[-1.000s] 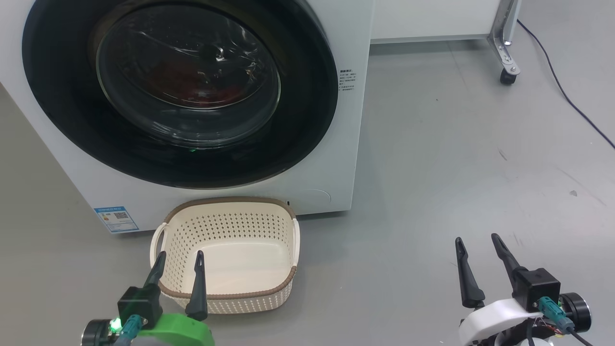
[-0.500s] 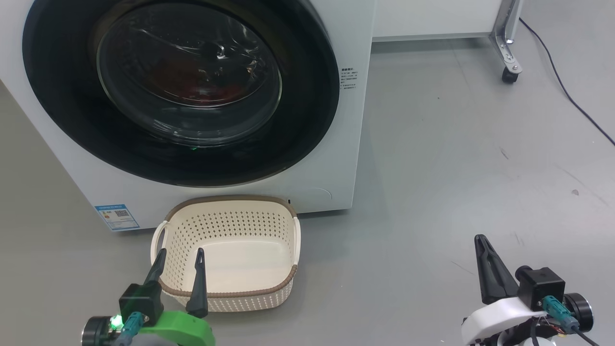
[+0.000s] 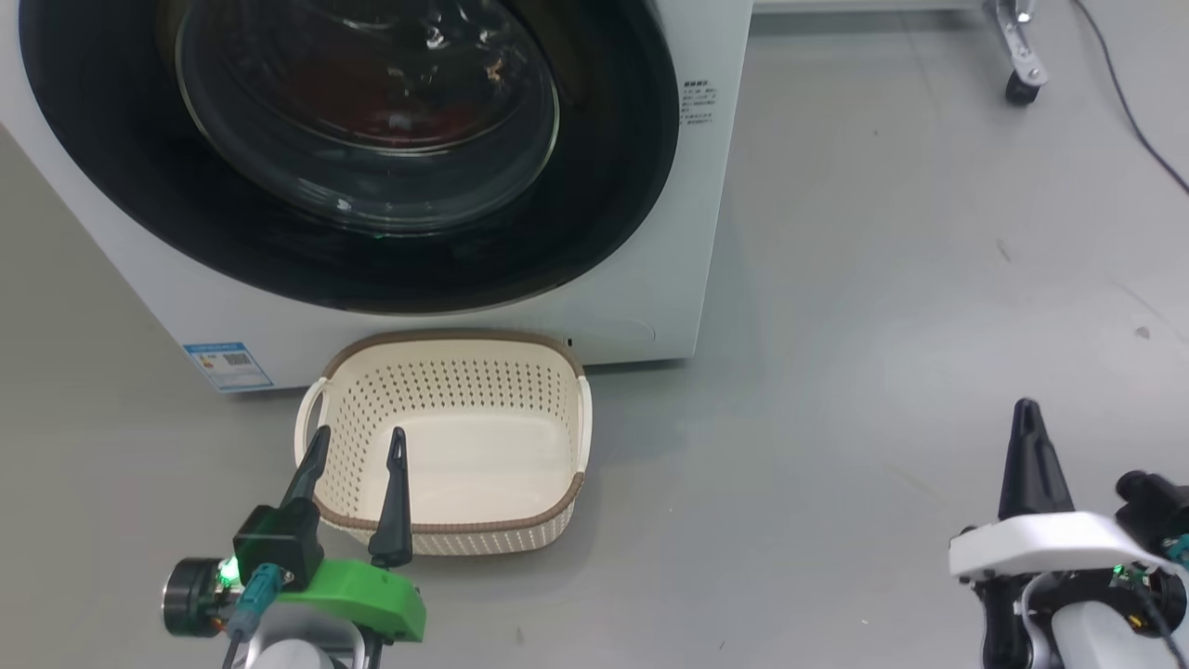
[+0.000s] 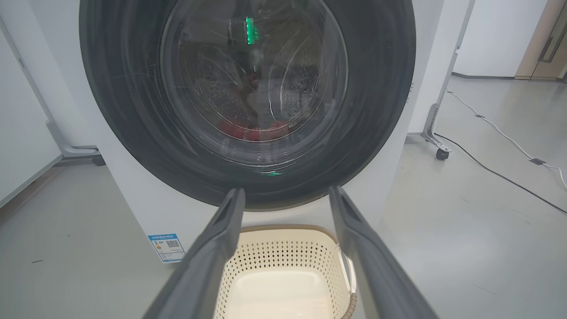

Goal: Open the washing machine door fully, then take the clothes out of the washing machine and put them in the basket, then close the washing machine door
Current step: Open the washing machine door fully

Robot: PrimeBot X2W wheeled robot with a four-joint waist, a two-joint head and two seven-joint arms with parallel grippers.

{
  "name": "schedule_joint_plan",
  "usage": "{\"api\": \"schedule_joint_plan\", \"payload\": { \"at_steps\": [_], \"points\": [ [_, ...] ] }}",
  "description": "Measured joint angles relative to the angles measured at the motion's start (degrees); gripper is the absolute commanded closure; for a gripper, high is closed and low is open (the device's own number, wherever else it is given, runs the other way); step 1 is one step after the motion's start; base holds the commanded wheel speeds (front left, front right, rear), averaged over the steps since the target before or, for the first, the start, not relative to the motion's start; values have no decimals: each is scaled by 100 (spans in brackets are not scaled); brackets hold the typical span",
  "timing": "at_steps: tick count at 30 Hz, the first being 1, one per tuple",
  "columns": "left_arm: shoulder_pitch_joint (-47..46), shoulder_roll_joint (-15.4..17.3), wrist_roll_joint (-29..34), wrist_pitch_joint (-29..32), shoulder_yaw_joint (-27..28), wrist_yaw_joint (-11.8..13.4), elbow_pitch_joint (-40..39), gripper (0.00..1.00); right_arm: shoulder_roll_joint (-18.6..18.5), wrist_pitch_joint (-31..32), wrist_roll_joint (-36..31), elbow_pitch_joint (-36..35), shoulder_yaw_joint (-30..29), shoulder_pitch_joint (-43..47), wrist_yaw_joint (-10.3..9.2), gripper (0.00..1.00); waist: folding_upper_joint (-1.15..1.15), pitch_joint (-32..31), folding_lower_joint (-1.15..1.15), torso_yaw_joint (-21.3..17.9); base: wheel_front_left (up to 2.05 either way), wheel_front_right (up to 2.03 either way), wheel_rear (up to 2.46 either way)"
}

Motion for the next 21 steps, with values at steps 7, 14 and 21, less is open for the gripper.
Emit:
{"api": "schedule_joint_plan", "payload": {
  "at_steps": [7,14,21],
  "points": [
    [-235,-10,11,-10,-37,0,-168,0,36,126,1405,37,-410,-655,380,100,0,394,0,102,0,0,0],
    [-524,-25,49,-14,-102,0,-326,0,23,628,2638,68,-799,-1578,444,100,0,840,0,223,0,0,0],
    [-768,-41,51,-15,-191,1,-388,0,4,1283,3719,232,-1103,-2486,466,100,0,1259,0,401,0,0,0]
  ]
}}
